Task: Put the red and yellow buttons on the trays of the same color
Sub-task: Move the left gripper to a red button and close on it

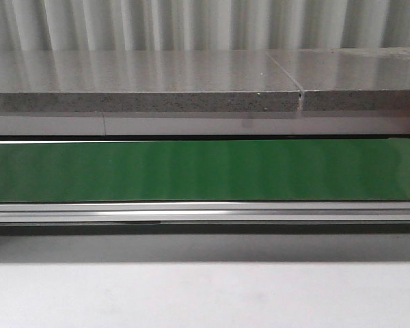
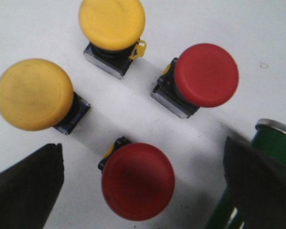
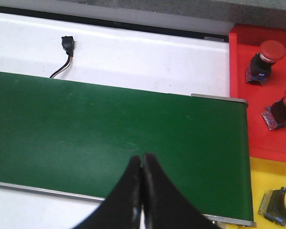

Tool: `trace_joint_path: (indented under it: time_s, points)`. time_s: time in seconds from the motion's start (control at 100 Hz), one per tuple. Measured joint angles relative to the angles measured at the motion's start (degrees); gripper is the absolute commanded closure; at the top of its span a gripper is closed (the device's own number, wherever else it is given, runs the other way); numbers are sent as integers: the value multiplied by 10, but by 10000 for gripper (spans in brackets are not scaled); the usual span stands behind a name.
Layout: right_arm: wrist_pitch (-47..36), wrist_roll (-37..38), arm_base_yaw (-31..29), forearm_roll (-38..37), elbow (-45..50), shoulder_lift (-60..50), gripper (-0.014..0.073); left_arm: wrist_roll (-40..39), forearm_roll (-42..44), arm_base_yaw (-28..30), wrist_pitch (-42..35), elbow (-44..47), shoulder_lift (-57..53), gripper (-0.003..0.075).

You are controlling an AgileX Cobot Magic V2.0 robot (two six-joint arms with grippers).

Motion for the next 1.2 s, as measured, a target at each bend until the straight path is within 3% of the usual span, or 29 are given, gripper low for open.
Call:
trace_joint_path:
  time_s: [0.29, 0.67, 0.83, 1.0, 1.2]
  points:
    - [0, -1, 0, 0, 0, 0, 662, -8, -4, 0, -4, -1, 26, 96]
    - [0, -1, 0, 0, 0, 0, 662, -10, -6, 0, -6, -1, 27, 475]
    - [0, -1, 0, 0, 0, 0, 662, -10, -6, 0, -3, -1, 27, 597]
    - [0, -1, 0, 0, 0, 0, 662, -10, -6, 0, 17, -1, 3, 659]
    - [0, -1, 0, 0, 0, 0, 662, 9, -6, 0, 42, -1, -79, 661]
